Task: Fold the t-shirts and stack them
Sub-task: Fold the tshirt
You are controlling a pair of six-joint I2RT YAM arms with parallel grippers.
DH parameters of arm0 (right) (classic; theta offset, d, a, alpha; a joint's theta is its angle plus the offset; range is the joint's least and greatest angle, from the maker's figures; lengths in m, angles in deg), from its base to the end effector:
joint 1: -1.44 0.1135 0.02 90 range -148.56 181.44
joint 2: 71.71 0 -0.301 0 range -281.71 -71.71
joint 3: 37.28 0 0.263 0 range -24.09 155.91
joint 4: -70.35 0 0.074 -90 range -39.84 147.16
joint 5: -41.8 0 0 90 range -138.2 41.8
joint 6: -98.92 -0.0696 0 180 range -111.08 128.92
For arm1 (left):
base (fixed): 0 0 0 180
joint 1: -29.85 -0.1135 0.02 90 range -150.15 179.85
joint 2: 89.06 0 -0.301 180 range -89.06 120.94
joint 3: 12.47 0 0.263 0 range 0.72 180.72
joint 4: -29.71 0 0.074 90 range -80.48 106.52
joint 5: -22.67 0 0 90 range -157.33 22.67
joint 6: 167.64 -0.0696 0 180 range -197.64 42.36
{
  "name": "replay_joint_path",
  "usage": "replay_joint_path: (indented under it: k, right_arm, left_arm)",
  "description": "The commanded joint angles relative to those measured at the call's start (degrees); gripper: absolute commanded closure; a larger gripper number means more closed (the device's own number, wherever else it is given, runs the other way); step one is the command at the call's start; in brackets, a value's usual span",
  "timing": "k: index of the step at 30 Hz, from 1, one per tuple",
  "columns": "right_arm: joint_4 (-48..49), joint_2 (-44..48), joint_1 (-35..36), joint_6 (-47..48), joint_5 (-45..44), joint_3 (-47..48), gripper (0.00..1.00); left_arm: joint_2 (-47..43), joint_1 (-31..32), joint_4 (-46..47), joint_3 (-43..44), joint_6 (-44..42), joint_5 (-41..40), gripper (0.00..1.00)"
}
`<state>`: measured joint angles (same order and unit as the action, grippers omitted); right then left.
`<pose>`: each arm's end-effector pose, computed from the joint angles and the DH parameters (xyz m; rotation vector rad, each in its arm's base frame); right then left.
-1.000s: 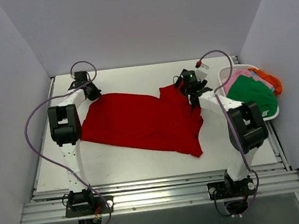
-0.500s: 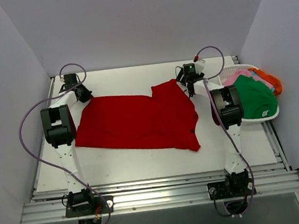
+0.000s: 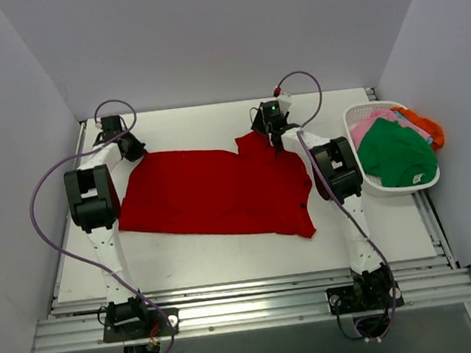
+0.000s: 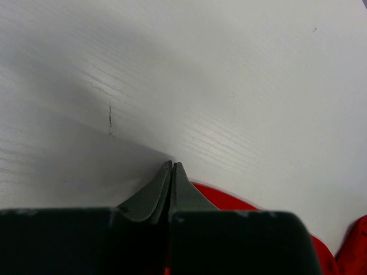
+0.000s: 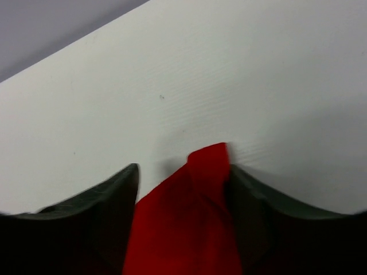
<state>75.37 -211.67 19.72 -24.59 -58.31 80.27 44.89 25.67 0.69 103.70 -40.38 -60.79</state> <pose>0.6016 0.1859 0.1643 0.3724 1.8579 0.4562 0.5764 0.0342 0.1455 -0.8048 2.2822 -0.4052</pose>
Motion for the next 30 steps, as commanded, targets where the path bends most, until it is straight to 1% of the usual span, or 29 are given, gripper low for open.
replay_joint_path:
  k: [1, 3, 4, 5, 6, 13, 17, 20, 23, 30]
  right_arm:
    - [-1.5, -0.4, -0.2, 0.2, -0.1, -0.2, 0.52]
    - [-1.1, 0.1, -0.5, 0.2, -0.2, -1.4, 0.71]
    - [-1.0, 0.2, -0.6, 0.1, -0.3, -1.7, 0.88]
    - [-1.1, 0.3, -0.7, 0.3, -0.3, -1.9, 0.95]
    - [-1.2, 0.5, -1.0, 0.3, -0.3, -2.1, 1.00]
    - [-0.3, 2.6, -2.0, 0.0, -0.4, -4.8, 1.00]
    - [0.4, 5.2, -2.1, -0.1, 0.3, -6.2, 1.00]
    - [1.6, 8.8, -2.0, 0.2, 0.7, -8.9, 1.00]
    - [2.4, 14.3, -1.6, 0.8, 0.8, -12.1, 1.00]
    - [3.4, 22.0, -0.5, 1.5, 1.2, -18.1, 1.00]
  left_arm:
    - [0.3, 0.1, -0.8, 1.7, -0.5, 0.6, 0.98]
    - [0.4, 0.1, -0.9, 1.9, -0.5, 0.7, 0.98]
    - [0.5, 0.0, -1.0, 2.0, -0.5, 0.7, 0.98]
    - [0.5, 0.0, -1.0, 2.0, -0.5, 0.7, 0.98]
    - [0.5, 0.1, -1.2, 2.1, -0.5, 0.8, 0.98]
    - [0.4, 0.1, -1.0, 2.2, -0.3, 1.0, 0.98]
    - [0.3, 0.0, -1.1, 3.9, -0.2, 2.1, 0.98]
    - [-1.2, 0.0, -1.4, 4.4, -0.3, 2.2, 0.98]
    - [-3.2, 0.0, -1.6, 4.2, -0.6, 2.0, 0.98]
    - [-7.6, 0.0, -0.9, -0.1, -0.7, 1.8, 0.98]
